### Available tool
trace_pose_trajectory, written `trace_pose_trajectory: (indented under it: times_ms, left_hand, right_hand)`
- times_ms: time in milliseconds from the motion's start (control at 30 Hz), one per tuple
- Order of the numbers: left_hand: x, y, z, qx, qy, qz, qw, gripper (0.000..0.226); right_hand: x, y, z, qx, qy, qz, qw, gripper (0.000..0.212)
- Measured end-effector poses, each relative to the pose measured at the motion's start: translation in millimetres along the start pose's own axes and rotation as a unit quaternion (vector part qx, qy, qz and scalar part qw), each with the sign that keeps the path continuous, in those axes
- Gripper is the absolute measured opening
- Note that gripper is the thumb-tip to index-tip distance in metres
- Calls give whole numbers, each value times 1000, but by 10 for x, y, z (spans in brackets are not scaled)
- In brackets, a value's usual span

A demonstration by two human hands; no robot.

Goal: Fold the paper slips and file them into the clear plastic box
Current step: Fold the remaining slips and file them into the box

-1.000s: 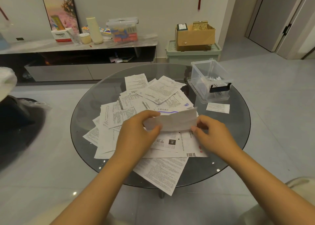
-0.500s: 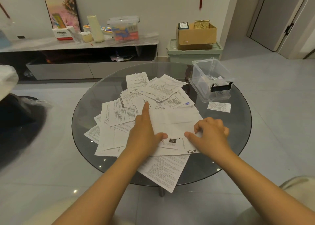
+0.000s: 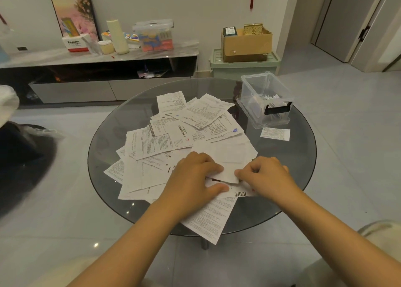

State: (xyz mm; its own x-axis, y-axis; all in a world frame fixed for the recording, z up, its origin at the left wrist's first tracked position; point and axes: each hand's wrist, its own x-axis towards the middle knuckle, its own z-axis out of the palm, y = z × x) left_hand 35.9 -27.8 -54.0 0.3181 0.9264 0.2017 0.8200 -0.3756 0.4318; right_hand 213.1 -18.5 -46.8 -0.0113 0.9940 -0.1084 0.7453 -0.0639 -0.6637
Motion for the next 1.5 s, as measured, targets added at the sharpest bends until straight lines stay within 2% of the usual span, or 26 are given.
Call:
trace_pose_trajectory:
  times_ms: [100, 167, 233, 300, 433, 500, 567, 700, 767, 833, 900, 1100, 1267, 1367, 1500]
  left_hand:
    - [-26, 23, 28, 41, 19, 29, 999, 42]
    - [-48, 34, 32, 61, 35, 53, 996, 27]
    - [-74, 52, 11, 61, 51, 59, 995, 13]
    - [-102, 54, -16, 41, 38, 29, 998, 14]
    - [-160, -5, -52, -11, 13, -10, 1000, 14]
    - [-197, -23, -65, -38, 3, -23, 999, 15]
    - [-232, -38, -77, -73, -4, -33, 997, 22]
    - [-268, -31, -118, -125, 10, -52, 991, 11]
    - [-253, -30, -112, -130, 17, -77, 988, 10]
    - [-234, -36, -96, -136, 29, -116, 983, 15]
    - [-215, -27, -85, -155, 40, -147, 976, 24]
    - [-165, 13, -22, -175, 37, -166, 970, 61]
    - [-136, 7, -2, -172, 23, -176, 969, 64]
    - [-141, 20, -1, -146, 16, -177, 973, 62]
    - [-123, -28, -34, -124, 8, -172, 977, 63]
  right_hand:
    - [-47, -11, -4, 93, -37, 16, 995, 29]
    - [-83, -13, -23, 104, -45, 3, 994, 33]
    - [-110, -29, -56, 76, -12, -29, 997, 26]
    - [-136, -49, -101, 58, 11, -73, 996, 11]
    - [-156, -23, -132, -24, -24, -129, 991, 36]
    - [-142, -15, -120, -89, -7, -167, 982, 30]
    - [-119, -6, -118, -106, -7, -181, 978, 17]
    - [-71, 25, -100, 6, -28, -145, 989, 3]
    - [-38, 46, -45, 45, -31, -124, 991, 4]
    - [4, 59, 38, 71, -19, -109, 991, 11]
    - [49, 59, 121, 73, 4, -93, 993, 26]
    - [60, -38, 221, -38, 36, -40, 998, 55]
    - [87, 7, 154, -61, 43, -84, 994, 69]
    - [81, 16, 97, -78, 40, -98, 991, 63]
    - [37, 42, 129, -113, 61, -164, 978, 32]
